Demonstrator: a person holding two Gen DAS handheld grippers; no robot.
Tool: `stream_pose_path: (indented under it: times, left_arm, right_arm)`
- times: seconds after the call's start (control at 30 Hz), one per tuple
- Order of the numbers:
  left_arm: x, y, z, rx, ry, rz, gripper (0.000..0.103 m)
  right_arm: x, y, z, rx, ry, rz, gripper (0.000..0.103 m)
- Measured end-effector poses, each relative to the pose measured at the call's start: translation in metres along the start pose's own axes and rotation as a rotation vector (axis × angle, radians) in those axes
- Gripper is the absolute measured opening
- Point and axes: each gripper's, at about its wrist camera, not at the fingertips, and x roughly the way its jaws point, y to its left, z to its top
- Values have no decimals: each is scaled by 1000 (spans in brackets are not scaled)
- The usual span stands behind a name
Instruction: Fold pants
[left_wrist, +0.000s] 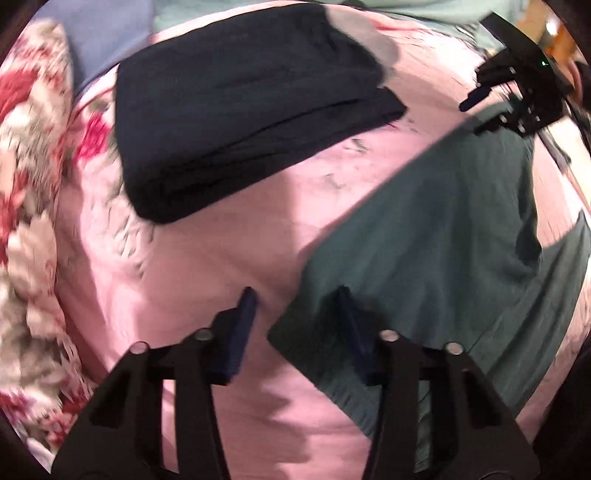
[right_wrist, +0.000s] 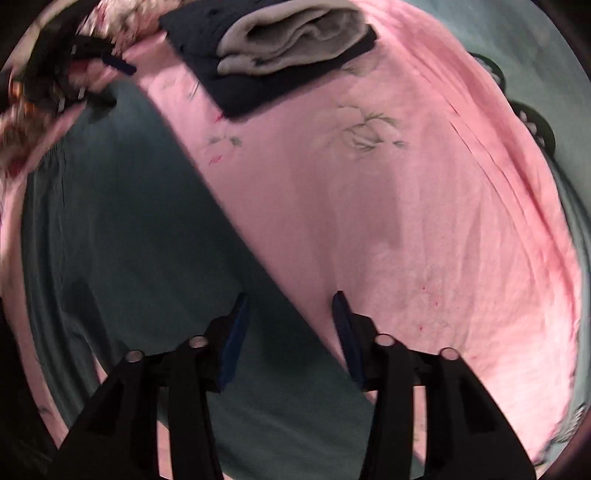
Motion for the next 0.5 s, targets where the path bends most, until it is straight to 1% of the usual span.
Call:
stream_pose_path:
  times: [0.03,0.07,0.1,0.13,0.17,0.27,0.37,0.43,0.5]
  left_arm:
    - [1,-5,2,36,6,13,33]
    - [1,-8,4,58,8,23,32]
    - [2,-9,6,70,10,18,25]
    - [1,-10,8,73,11,10,21]
    - [-1,-11,10,74,11,5,14]
    - [-11,-16,10,98,-13,38,13]
    - [-30,-22,5,118,-48,81,13]
    - [-45,-25,4,110,-73,88,13]
    - [-67,-34,-4,116,-104,100,13]
  right_arm:
    - [1,5,0,-30,15,-4,17]
    - [2,9,1,-39,26,6,12]
    - [3,15,2,-47,39,2,4]
    - [4,20,2,-64,46,-19,2]
    - [4,24,2,-73,52,-34,2]
    - [-8,27,-1,-34,26,-43,2]
    - [-35,37,-11,-9,-26,-50,2]
    - [-58,52,-22,-22,-59,-70,2]
    - [-79,70,-31,-28,-89,-72,2]
